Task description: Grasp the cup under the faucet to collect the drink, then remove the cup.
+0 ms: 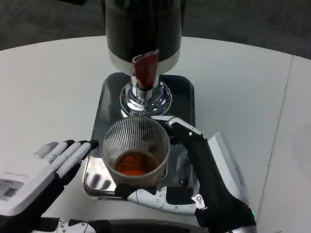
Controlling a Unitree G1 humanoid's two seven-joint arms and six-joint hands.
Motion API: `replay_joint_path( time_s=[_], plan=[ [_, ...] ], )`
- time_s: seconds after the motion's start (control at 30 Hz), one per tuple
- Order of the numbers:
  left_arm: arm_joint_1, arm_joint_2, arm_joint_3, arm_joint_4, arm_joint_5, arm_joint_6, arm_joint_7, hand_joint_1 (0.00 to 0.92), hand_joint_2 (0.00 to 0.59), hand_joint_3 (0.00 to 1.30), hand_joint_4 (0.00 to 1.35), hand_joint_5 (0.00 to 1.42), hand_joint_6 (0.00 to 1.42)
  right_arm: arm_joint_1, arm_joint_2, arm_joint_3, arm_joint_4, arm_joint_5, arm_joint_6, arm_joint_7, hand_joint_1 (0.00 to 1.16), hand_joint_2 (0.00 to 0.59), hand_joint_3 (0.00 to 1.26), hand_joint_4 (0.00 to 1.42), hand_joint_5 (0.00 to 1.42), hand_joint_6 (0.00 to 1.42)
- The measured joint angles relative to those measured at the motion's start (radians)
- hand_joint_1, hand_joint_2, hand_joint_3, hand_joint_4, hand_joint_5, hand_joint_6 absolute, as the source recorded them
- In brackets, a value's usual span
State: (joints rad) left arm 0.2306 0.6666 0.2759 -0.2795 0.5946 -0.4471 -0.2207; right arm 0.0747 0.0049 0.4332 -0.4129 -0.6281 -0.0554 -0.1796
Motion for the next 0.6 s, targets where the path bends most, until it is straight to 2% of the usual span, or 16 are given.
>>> replay_joint_path(
  time_s=[0.27, 0.4, 0.6],
  plan=[
    [0.004, -0.002, -0.018, -0.019, 0.028, 0.000, 0.040, 0.000, 0.044, 0.00, 0.00, 0.00, 0.00, 0.083, -0.012, 0.001, -0.100, 0.000, 0.012, 0.037, 1.12, 0.130, 0.74, 0.89, 0.96, 1.31],
    [-0.002, -0.016, -0.024, -0.022, 0.048, 0.004, 0.067, 0.000, 0.053, 0.00, 0.00, 0.00, 0.00, 0.118, -0.021, -0.003, -0.147, 0.000, 0.022, 0.050, 1.12, 0.130, 0.74, 0.89, 0.96, 1.31],
    [-0.048, -0.024, -0.054, -0.022, 0.107, 0.017, 0.121, 0.000, 0.068, 0.00, 0.00, 0.00, 0.00, 0.147, -0.027, -0.012, -0.189, 0.000, 0.026, 0.063, 1.12, 0.130, 0.75, 0.90, 0.96, 1.31]
  ],
)
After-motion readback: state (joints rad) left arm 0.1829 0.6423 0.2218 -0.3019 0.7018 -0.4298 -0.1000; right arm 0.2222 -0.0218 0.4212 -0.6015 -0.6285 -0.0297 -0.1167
